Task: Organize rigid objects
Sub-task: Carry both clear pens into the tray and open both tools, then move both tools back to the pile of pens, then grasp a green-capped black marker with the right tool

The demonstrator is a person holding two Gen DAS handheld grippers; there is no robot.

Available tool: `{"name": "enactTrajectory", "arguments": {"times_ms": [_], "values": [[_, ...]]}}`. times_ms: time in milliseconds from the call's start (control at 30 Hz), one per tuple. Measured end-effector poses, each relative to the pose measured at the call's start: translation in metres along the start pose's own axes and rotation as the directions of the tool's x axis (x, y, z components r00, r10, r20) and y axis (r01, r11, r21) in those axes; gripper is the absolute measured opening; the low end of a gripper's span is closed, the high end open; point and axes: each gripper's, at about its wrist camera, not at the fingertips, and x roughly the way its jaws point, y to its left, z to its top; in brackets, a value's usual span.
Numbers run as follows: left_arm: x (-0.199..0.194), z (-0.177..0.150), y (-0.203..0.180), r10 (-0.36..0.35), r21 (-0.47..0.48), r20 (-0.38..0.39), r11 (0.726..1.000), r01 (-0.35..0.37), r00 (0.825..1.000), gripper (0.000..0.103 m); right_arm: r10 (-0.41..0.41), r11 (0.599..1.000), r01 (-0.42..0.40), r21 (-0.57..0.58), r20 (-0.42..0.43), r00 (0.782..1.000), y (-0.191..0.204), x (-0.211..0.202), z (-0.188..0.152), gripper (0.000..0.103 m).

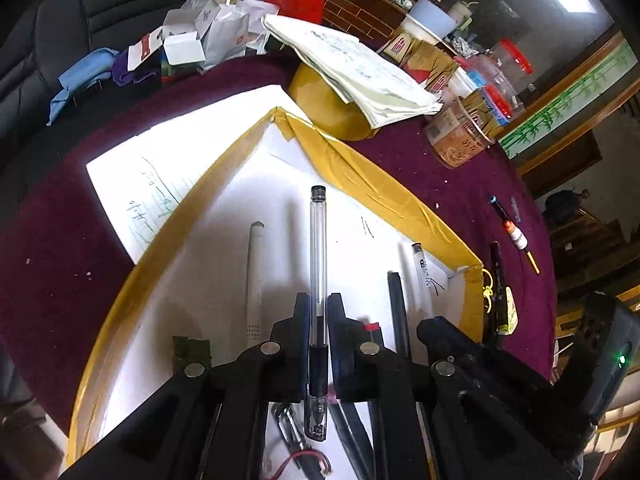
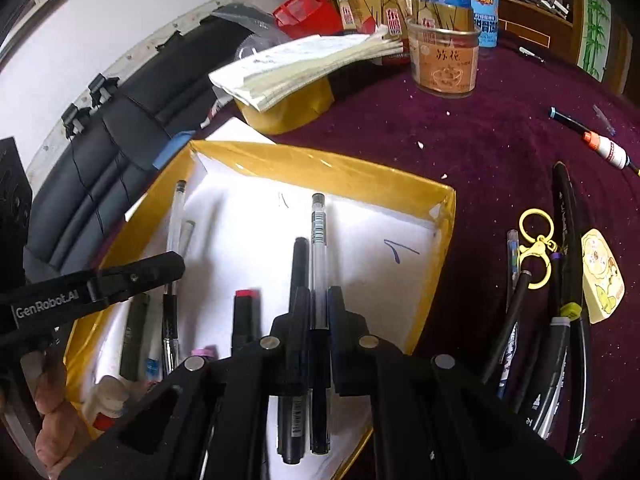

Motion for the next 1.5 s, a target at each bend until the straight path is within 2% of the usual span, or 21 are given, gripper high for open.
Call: {"name": "enactTrajectory", "arguments": {"times_ms": [167,233,300,367,400,467,567,600,667,733,833,900,1067,1167,1233,1300,1367,1400,1433,1500], "values": [[0.01,0.002,-0.002,0.003,0.012,-0.023,1.0,-0.002,1.0,0.008,-0.041,0.999,0.041,-0.036,-0.001,0.999,0.007,0.003,0.001,0.008],[0.014,0.001,-0.003,0.034,0.024,-0.031,0.999,-0.033,0.999,0.013,-0.059,0.997,0.059,-0.05,-0.007,0.998,0.009,0.004,0.0,0.009],[0.012,0.0,-0.002,0.013,0.022,-0.026,1.0,-0.012,1.0,0.039,-0.062,0.996,0.061,-0.059,-0.011,0.998,0.01,0.005,0.001,0.013],[0.001,-0.002,-0.003,-0.019,0.021,0.013,1.0,0.019,1.0,0.053,-0.025,0.997,0.024,-0.068,-0.017,1.0,0.011,0.002,0.002,0.026],[-0.011,-0.006,-0.006,-0.027,0.036,0.046,0.999,0.025,0.999,0.055,-0.01,0.998,0.009,-0.059,-0.014,1.0,0.01,-0.003,0.001,0.028],[-0.027,-0.013,-0.012,-0.042,0.063,0.081,0.997,0.037,0.996,0.055,0.008,0.999,-0.008,-0.048,0.006,1.0,0.008,-0.018,-0.002,0.031],[-0.061,-0.037,-0.022,-0.081,0.102,0.152,0.993,0.066,0.985,0.056,0.088,0.996,-0.086,-0.032,0.065,0.994,-0.002,-0.058,-0.02,0.032],[-0.074,-0.053,-0.027,-0.12,0.122,0.167,0.987,0.1,0.979,0.059,0.11,0.994,-0.108,-0.027,0.078,0.991,-0.006,-0.067,-0.026,0.032],[-0.084,-0.074,-0.035,-0.172,0.147,0.167,0.978,0.149,0.971,0.062,0.167,0.986,-0.167,-0.008,0.112,0.98,-0.02,-0.092,-0.046,0.033],[-0.089,-0.101,-0.047,-0.21,0.182,0.144,0.966,0.183,0.967,0.063,0.182,0.982,-0.187,0.023,0.154,0.971,-0.042,-0.115,-0.066,0.033],[-0.087,-0.132,-0.069,-0.22,0.219,0.09,0.956,0.196,0.971,0.063,0.141,0.983,-0.159,0.089,0.182,0.973,-0.078,-0.136,-0.081,0.034],[-0.088,-0.146,-0.08,-0.221,0.242,0.077,0.95,0.197,0.972,0.063,0.069,0.987,-0.092,0.128,0.173,0.983,-0.104,-0.139,-0.085,0.034],[-0.092,-0.164,-0.101,-0.221,0.282,0.077,0.94,0.191,0.972,0.063,-0.029,0.983,0.01,0.186,0.102,0.994,-0.154,-0.11,-0.078,0.034],[-0.096,-0.172,-0.109,-0.203,0.296,0.074,0.939,0.173,0.976,0.063,-0.031,0.981,0.02,0.191,0.053,0.998,-0.165,-0.092,-0.072,0.034],[-0.097,-0.177,-0.112,-0.191,0.307,0.077,0.939,0.159,0.979,0.063,-0.062,0.983,0.054,0.174,0.038,0.997,-0.164,-0.082,-0.066,0.033],[-0.098,-0.182,-0.114,-0.18,0.308,0.077,0.94,0.149,0.981,0.063,-0.052,0.986,0.048,0.158,0.019,0.998,-0.164,-0.069,-0.061,0.033],[-0.097,-0.184,-0.118,-0.173,0.314,0.076,0.939,0.141,0.982,0.063,-0.077,0.988,0.071,0.14,0.035,0.996,-0.162,-0.064,-0.06,0.032],[-0.097,-0.186,-0.121,-0.166,0.322,0.077,0.937,0.133,0.983,0.063,-0.103,0.987,0.098,0.126,0.037,0.994,-0.16,-0.063,-0.06,0.029],[-0.097,-0.187,-0.122,-0.165,0.325,0.075,0.936,0.133,0.983,0.063,-0.13,0.985,0.125,0.122,0.033,0.991,-0.16,-0.064,-0.062,0.02],[-0.091,-0.186,-0.128,-0.168,0.331,0.055,0.933,0.14,0.984,0.063,-0.137,0.984,0.133,0.122,0.026,0.99,-0.158,-0.066,-0.066,0.017]]}}
